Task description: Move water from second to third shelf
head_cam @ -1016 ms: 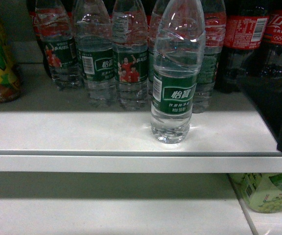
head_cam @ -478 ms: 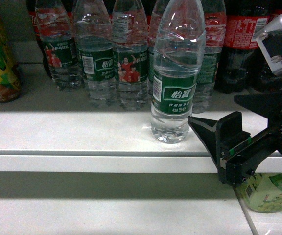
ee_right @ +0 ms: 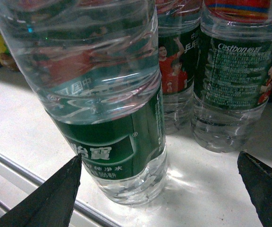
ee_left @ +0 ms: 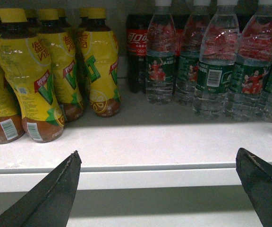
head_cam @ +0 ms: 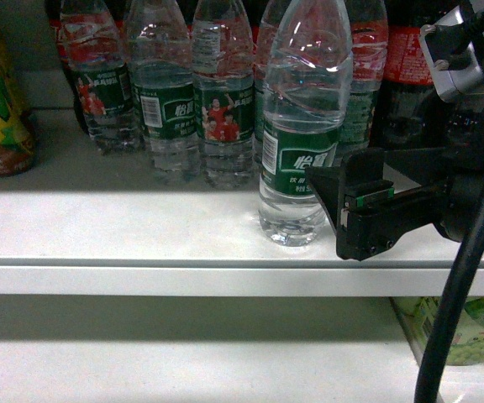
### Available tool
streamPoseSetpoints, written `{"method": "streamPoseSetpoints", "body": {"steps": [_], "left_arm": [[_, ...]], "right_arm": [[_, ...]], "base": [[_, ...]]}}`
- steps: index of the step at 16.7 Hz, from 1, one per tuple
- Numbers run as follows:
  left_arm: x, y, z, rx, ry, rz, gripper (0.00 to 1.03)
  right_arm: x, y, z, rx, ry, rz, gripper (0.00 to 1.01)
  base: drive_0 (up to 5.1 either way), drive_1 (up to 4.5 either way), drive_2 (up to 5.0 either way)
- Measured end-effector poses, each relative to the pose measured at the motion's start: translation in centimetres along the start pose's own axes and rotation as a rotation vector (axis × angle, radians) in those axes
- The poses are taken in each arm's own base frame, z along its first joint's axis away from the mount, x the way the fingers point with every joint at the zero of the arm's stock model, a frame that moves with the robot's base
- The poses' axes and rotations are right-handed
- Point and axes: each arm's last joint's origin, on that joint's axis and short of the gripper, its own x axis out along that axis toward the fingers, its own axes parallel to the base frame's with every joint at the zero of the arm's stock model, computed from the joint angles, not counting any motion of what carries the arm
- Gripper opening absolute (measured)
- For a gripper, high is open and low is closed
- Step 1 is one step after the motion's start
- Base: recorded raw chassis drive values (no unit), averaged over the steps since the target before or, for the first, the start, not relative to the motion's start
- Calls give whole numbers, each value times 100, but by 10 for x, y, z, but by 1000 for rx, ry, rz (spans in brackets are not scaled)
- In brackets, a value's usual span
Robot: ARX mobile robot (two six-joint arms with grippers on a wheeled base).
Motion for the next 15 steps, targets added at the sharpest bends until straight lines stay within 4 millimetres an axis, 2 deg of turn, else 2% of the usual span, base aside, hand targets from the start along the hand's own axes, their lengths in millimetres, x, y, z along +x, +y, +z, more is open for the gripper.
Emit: {"method": "streamPoseSetpoints", "body": {"steps": [11,15], "left_arm": [[0,0,0,0,0,0,98],[0,0,0,0,0,0,98]], "right_arm": [[25,18,3,3,-19,46,98],[33,17,9,0,-37,32,98]], "base": [[0,0,0],[0,0,0]]}}
